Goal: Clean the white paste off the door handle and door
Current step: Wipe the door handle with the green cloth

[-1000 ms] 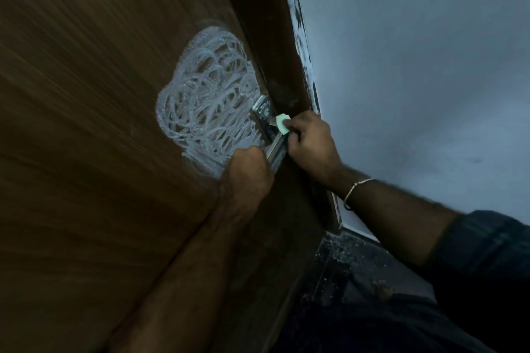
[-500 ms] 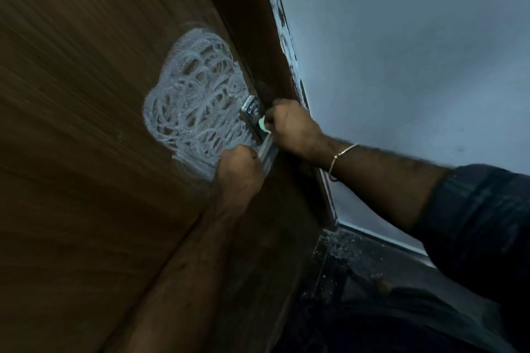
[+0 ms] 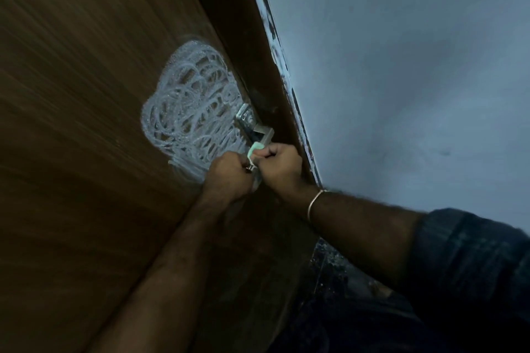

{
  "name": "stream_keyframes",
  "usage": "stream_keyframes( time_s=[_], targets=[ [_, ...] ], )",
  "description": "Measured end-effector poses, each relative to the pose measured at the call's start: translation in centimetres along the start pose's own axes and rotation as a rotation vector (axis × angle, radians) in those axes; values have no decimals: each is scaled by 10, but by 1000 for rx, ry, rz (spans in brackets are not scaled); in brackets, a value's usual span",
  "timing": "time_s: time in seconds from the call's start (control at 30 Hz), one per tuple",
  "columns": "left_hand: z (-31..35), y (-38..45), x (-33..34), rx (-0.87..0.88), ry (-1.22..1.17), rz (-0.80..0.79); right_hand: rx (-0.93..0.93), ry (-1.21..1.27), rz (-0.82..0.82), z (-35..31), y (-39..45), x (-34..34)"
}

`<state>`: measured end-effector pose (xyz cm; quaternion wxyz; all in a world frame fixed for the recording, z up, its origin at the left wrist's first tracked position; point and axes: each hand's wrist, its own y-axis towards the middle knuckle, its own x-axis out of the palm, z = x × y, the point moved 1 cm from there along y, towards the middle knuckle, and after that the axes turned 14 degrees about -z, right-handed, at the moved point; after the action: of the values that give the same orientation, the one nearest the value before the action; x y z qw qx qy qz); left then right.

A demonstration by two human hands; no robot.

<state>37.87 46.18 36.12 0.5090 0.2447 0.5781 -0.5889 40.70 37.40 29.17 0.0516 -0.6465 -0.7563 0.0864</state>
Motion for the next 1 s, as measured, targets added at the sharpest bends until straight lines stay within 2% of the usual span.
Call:
stream_keyframes(
  time_s=[0.1,0.17,0.23,0.3,0.43,0.57,0.6,0.7,0.83,1.0],
  targets=[
    [-10,0,0,-1,-258,-89,104,160,-71,2,-14,3],
    [-14,-1,2,-7,-387,-119,242,259,-259,7,-32,15],
    [-13,-5,3,-20,-393,-117,369,481,-431,9,-51,25],
    [-17,-9,1,-40,-395,-73,388,605,-493,10,-54,20],
    [-26,-17,0,13,-427,35,286,719,-536,-3,-43,-19],
    [-16,-26,10,158,-1019,11,211,697,-614,-19,-39,-40],
    [-13,-26,10,163,-1081,24,201,680,-637,-22,-38,-43],
    [-9,-24,5,159,-1094,116,179,640,-679,-29,-35,-52],
    [-2,-23,0,176,-1195,134,104,460,-629,-26,-29,-61],
    [1,-20,3,214,-1409,38,202,669,-628,-30,-20,-71]
  ],
)
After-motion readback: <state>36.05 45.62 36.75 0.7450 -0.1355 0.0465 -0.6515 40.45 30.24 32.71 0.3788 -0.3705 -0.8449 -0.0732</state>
